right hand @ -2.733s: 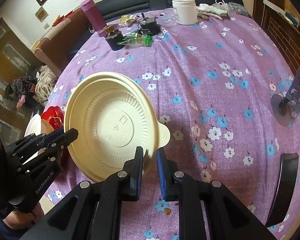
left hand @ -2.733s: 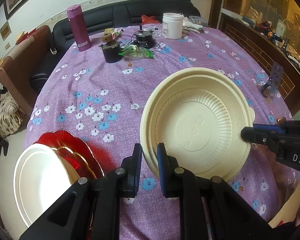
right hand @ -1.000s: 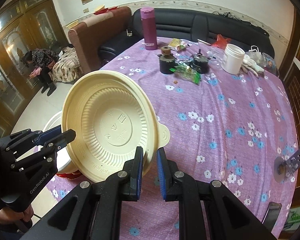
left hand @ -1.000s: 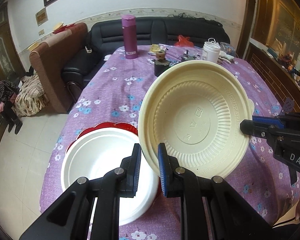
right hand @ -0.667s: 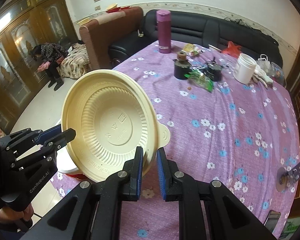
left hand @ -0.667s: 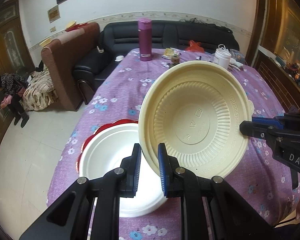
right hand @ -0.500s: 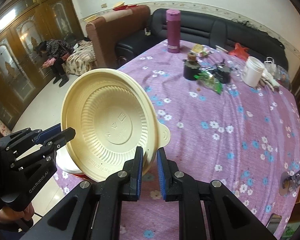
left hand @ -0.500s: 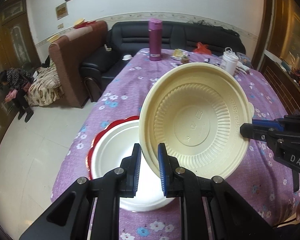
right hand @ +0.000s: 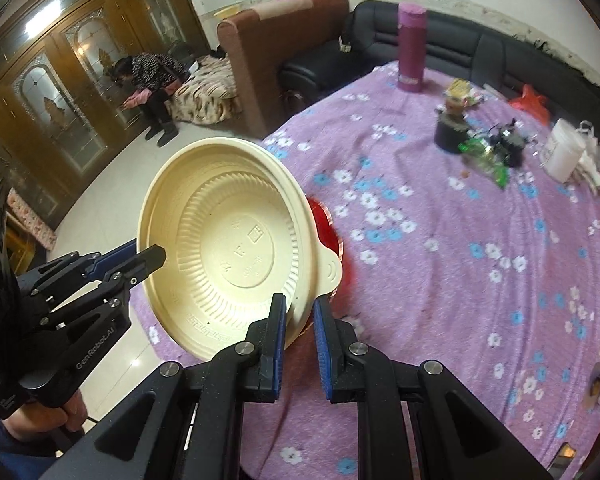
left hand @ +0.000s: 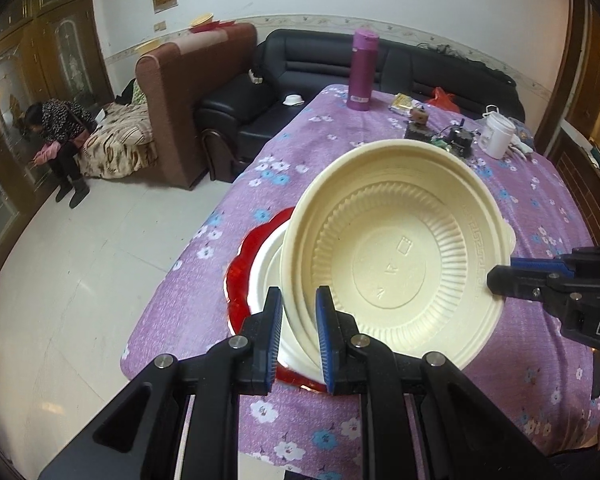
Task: Organize plates and bowls
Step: 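Carry the beige bowl with both tools over the plate stack, then lower the beige bowl onto the white bowl and open both tools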
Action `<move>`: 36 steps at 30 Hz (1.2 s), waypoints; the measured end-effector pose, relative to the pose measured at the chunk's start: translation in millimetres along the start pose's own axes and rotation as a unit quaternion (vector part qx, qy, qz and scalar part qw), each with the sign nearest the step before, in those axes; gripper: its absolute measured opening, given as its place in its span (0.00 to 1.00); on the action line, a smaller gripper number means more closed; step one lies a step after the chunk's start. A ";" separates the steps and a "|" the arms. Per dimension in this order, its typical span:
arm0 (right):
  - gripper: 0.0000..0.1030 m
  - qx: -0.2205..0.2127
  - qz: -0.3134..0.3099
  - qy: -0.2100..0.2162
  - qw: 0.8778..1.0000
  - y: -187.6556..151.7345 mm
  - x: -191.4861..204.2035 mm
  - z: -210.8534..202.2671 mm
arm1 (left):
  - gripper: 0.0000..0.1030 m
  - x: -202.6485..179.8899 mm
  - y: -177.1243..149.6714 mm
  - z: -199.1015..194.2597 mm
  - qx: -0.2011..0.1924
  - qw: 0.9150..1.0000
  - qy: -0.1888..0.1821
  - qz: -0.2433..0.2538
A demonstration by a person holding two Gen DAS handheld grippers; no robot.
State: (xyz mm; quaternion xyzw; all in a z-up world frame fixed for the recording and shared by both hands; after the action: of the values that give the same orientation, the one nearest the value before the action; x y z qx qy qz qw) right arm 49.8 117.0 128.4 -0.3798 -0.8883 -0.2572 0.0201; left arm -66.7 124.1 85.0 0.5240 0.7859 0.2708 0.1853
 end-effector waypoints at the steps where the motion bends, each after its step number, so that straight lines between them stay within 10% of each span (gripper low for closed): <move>1: 0.15 0.006 0.002 0.005 1.000 -0.7 0.1 2.1 | 0.16 1.2 -0.5 0.9 0.001 1.000 0.002 -0.001; 15: 0.16 0.085 0.054 0.069 0.993 -1.4 6.0 48.0 | 0.16 22.7 -7.9 12.1 0.022 0.999 0.029 -0.031; 36: 0.17 0.095 0.062 0.059 0.992 9.3 -2.5 66.9 | 0.16 25.2 5.7 36.5 0.037 0.999 0.031 -0.018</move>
State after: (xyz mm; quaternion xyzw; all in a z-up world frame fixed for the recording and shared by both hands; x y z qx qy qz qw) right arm 68.7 152.3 73.9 -0.4151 -0.8806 -0.1917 0.1244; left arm -51.3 157.6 59.7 0.5079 0.8100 0.2545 0.1457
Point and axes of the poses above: each gripper's, at about its wrist camera, not at the fingertips, and z roughly the way its jaws point, x to its left, y to its top, the point moved 6 cm from there along z, roughly the way its jaws point
